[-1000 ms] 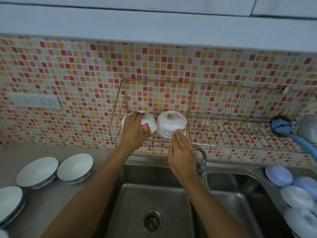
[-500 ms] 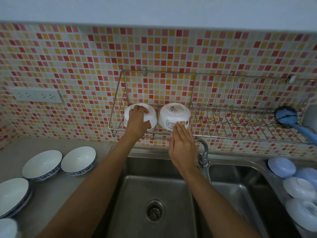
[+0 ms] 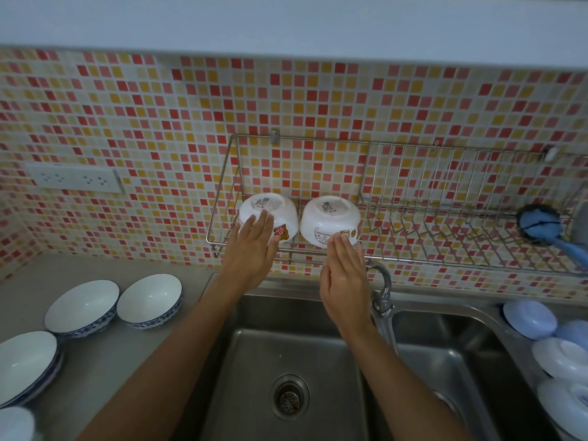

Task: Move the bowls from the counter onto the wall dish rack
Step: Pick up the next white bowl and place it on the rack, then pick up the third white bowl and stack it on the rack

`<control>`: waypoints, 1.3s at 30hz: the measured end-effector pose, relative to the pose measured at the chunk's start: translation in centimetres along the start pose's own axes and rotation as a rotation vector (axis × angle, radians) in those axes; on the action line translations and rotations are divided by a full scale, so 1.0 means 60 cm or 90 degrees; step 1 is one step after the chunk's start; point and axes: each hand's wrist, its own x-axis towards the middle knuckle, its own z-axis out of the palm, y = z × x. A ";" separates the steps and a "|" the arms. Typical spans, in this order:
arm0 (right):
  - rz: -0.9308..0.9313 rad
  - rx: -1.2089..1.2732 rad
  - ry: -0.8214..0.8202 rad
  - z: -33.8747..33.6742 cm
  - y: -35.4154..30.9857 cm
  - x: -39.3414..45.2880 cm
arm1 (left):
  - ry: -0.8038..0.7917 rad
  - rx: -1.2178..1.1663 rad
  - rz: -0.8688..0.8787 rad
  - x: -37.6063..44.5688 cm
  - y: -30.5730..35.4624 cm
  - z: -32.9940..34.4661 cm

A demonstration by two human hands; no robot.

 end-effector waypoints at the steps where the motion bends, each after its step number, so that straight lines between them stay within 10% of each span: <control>1: 0.002 0.001 -0.001 0.000 0.000 -0.001 | -0.009 0.007 0.001 0.004 0.000 -0.001; 18: 0.093 -0.005 -0.118 -0.009 -0.049 -0.044 | 0.042 -0.016 0.002 -0.068 -0.019 0.002; 24: 0.066 0.027 -0.338 0.060 -0.114 -0.183 | 0.024 -0.109 -0.072 -0.209 -0.084 0.042; 39: -0.115 0.337 -0.747 0.184 -0.595 -0.298 | 0.014 -0.048 -0.641 -0.601 -0.502 -0.033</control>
